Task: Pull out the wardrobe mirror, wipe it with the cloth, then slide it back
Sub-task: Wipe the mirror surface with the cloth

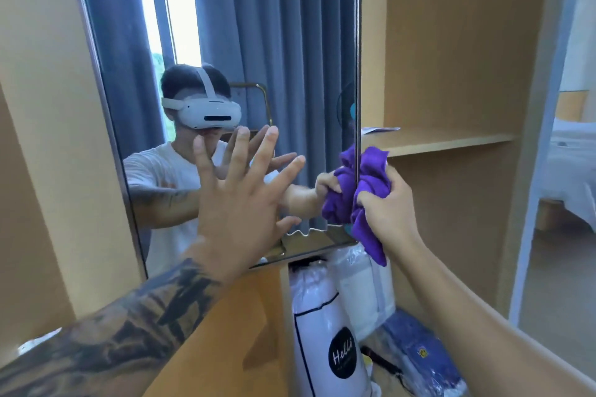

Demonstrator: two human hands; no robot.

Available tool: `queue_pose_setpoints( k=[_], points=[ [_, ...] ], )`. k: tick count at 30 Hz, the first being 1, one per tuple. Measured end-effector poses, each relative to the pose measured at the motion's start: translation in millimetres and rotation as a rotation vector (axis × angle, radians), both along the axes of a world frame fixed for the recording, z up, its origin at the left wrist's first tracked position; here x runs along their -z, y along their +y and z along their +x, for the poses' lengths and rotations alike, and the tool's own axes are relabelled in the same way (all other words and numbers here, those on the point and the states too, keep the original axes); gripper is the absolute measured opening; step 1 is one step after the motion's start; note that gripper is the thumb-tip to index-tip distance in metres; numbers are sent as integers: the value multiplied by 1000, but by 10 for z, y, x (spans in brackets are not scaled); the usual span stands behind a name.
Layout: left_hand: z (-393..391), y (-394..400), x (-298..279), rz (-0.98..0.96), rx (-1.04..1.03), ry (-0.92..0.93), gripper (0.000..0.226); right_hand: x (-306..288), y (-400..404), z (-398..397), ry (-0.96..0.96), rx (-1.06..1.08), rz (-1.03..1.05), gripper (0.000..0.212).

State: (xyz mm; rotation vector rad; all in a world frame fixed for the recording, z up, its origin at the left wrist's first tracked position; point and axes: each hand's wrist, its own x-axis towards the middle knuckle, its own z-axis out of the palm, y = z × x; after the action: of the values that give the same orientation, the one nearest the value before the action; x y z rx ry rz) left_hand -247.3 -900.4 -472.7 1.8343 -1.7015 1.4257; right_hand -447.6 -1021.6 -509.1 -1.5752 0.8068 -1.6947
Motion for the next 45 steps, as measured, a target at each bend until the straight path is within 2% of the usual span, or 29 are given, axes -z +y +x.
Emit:
queue_pose_setpoints(
  k=[3,6,9,13,16,19,22,26,28,32,34,36,38,45],
  points=[
    [96,-95,159,12,-37,-10,101,387,51,27,28,-35,40,67],
    [175,-156,194,-11,18,-14,103,532,31,37,5,-39,97,67],
    [216,-200,217,-56,52,-45,108,333,38,27,5,-10,33,60],
    [253,-212,215,-72,63,-52,110,-280,-16,17,-15,34,-90,44],
    [263,-210,213,-64,55,-53,108,-410,-15,33,-5,20,-74,50],
    [284,-228,224,-69,55,-66,107,-68,48,32,-2,24,-71,57],
    [292,-247,228,-66,39,-80,110,492,106,24,-7,2,29,61],
    [326,-273,247,-81,48,-99,111,928,191,16,16,28,177,53],
    [342,-282,246,-78,57,-101,109,742,177,11,34,58,119,48],
    [371,-279,239,-58,76,-77,103,-150,111,-7,89,94,-73,42],
    [377,-276,239,-54,84,-74,102,-562,107,-33,61,39,-88,42],
    [384,-267,235,-57,100,-62,103,-735,128,-55,34,-22,-66,41],
    [387,-263,226,-55,106,-61,104,-637,187,-64,47,-25,-46,46],
    [383,-239,204,-11,59,-77,101,519,295,-89,125,4,124,64]
  ],
)
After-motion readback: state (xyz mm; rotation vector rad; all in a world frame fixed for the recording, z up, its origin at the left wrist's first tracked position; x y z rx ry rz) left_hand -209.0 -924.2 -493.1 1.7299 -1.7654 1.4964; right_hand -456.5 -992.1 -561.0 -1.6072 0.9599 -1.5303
